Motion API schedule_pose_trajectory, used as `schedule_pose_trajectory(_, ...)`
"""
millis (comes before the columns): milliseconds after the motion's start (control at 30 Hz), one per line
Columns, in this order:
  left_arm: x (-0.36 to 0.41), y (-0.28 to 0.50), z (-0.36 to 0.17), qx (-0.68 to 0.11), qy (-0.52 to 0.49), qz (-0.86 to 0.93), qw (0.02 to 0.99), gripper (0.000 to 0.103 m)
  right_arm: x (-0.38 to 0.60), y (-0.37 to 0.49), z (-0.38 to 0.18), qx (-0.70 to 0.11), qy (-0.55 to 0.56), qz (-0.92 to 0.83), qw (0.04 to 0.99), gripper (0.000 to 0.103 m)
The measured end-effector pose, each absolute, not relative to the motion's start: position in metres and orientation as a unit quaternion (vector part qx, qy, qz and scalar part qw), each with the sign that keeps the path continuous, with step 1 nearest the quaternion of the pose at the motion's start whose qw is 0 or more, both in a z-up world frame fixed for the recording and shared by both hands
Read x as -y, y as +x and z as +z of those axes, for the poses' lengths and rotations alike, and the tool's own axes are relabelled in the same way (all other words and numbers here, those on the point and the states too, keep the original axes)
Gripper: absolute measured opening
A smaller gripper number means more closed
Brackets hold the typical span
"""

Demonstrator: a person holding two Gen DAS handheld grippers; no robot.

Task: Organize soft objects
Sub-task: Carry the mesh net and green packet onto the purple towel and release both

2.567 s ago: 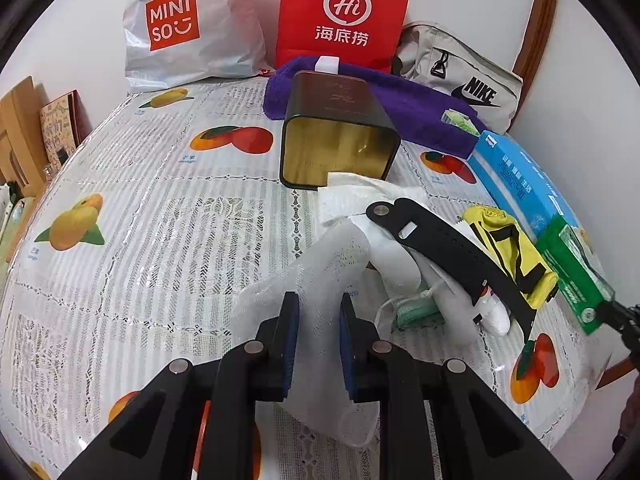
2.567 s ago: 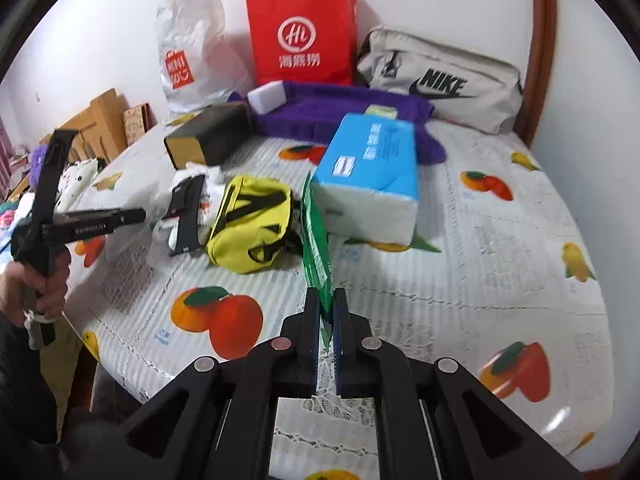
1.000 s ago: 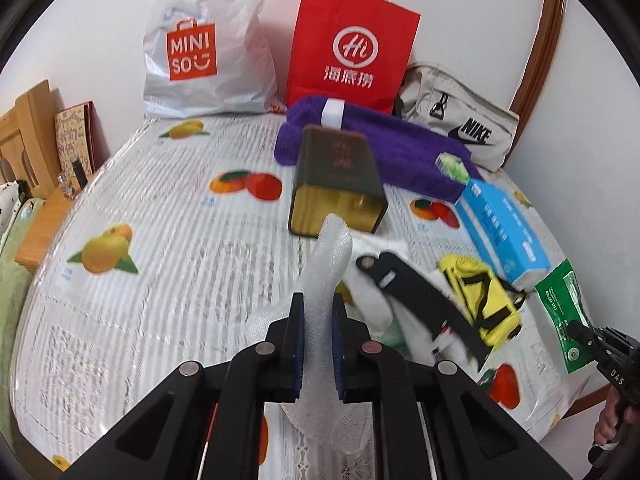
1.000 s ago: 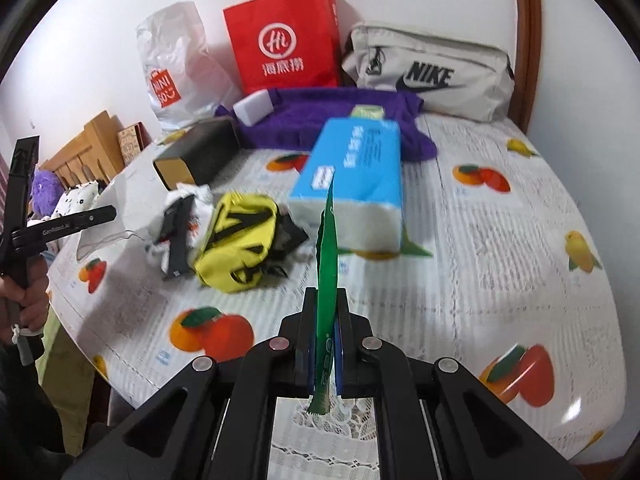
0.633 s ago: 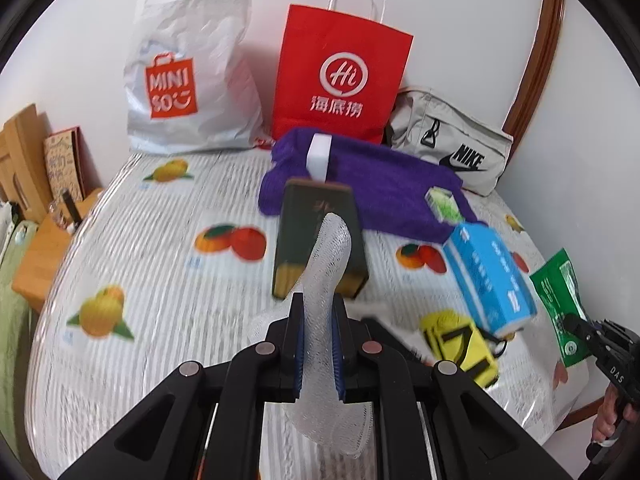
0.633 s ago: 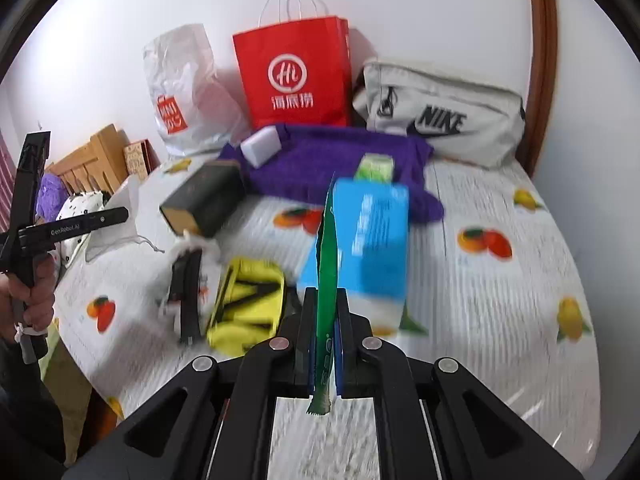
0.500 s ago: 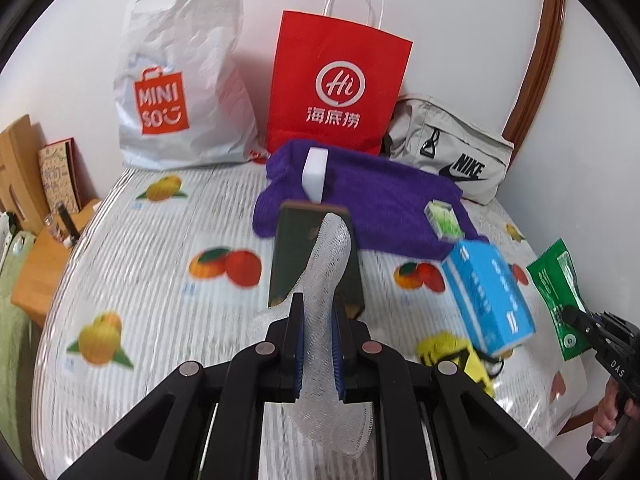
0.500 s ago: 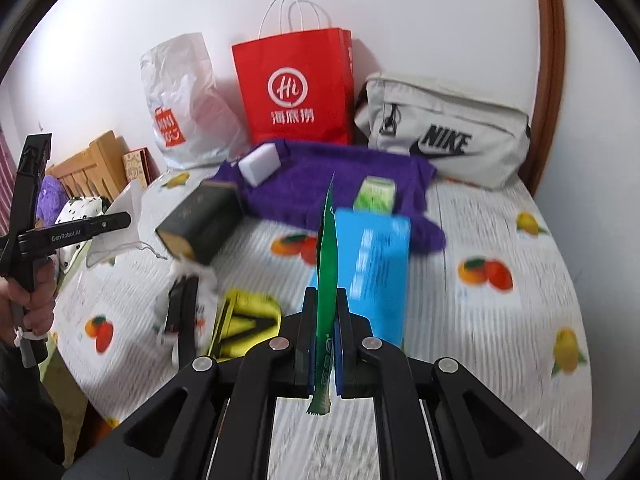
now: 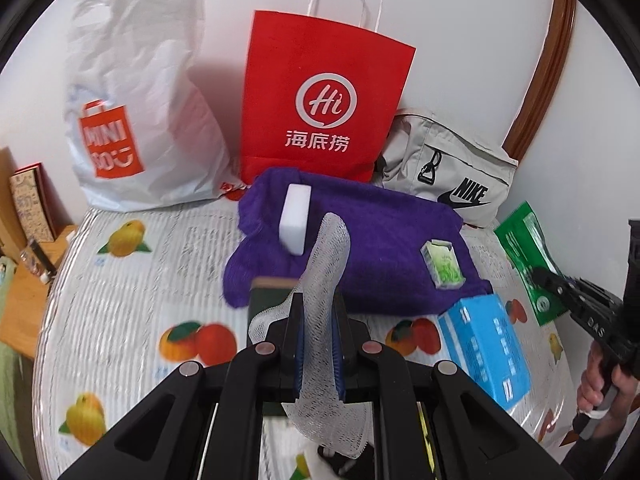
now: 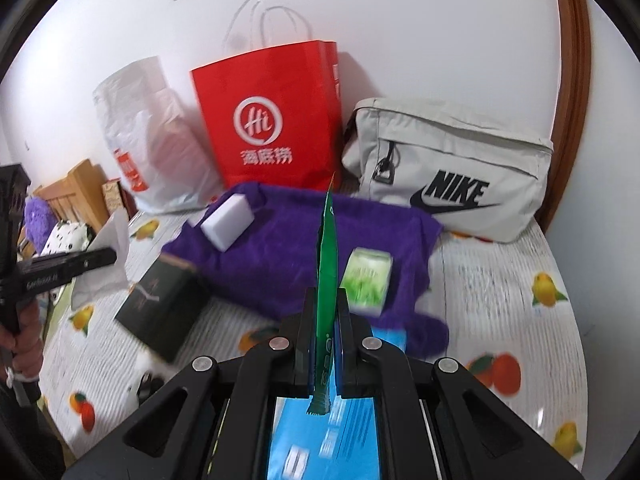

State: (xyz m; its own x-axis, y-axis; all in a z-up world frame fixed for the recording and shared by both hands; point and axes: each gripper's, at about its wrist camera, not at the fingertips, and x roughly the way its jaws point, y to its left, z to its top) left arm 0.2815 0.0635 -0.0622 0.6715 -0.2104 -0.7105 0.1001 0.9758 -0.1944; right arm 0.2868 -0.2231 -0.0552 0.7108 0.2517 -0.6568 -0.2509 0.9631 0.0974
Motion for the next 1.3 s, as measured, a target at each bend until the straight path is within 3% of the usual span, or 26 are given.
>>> schedule_pose_trajectory(633, -0.033, 0.388, -0.08, -0.422, -0.051, -0.105, 0.899, 0.011, 0.232, 0.423, -0.097, -0.413, 0.029, 0.132, 0.901, 0.007)
schedule_pose_trajectory(1300, -0.01, 0.448, -0.139, -0.497, -0.039, -0.104, 0.86, 0.012, 0.222, 0.461, -0.143, -0.491, 0.013, 0.13, 0.861, 0.01)
